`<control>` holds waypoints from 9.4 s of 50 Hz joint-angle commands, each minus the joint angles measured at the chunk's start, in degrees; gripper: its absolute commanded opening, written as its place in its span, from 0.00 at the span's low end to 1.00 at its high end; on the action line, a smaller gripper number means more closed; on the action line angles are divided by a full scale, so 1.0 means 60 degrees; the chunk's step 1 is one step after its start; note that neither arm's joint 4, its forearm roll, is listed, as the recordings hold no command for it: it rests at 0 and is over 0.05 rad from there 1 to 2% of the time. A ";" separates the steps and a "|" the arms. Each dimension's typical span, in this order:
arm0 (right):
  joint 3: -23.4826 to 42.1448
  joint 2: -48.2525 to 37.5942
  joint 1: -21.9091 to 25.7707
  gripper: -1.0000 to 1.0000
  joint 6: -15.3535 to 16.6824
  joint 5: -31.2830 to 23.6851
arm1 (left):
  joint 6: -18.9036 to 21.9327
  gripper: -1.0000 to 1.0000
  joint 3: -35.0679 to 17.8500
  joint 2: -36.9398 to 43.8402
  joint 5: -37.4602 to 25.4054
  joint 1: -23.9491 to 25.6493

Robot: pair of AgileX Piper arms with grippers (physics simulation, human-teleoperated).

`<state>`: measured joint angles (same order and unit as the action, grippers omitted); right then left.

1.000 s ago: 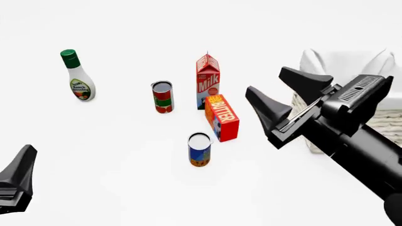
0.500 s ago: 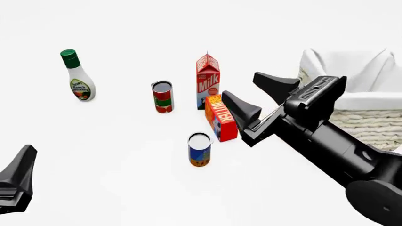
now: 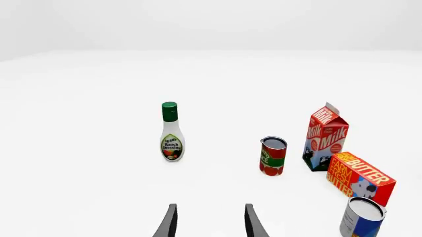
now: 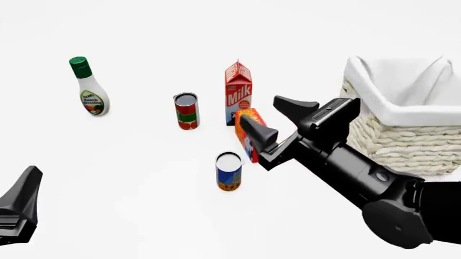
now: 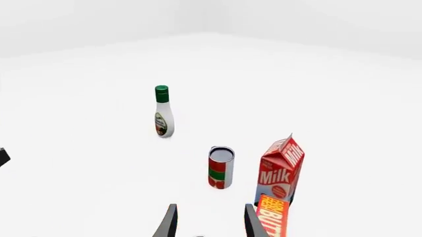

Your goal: Pick the alphabet soup and place it in the basket.

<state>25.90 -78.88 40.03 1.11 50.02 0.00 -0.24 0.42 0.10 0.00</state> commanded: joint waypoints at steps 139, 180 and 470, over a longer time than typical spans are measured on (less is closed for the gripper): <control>0.1434 -0.5689 0.0249 1.00 -0.1324 0.2232 | 0.0000 1.00 0.0000 0.0000 0.0000 0.0000; 0.1998 -0.6626 0.0297 1.00 -0.1566 0.2164 | 0.0000 1.00 0.0000 0.0000 0.0000 0.0000; 0.2380 0.4145 -0.7848 0.00 0.1072 -0.6853 | 0.0000 1.00 0.0000 0.0000 0.0000 0.0000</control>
<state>39.00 -53.32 -4.90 9.01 10.68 0.00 -0.24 0.42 0.10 0.00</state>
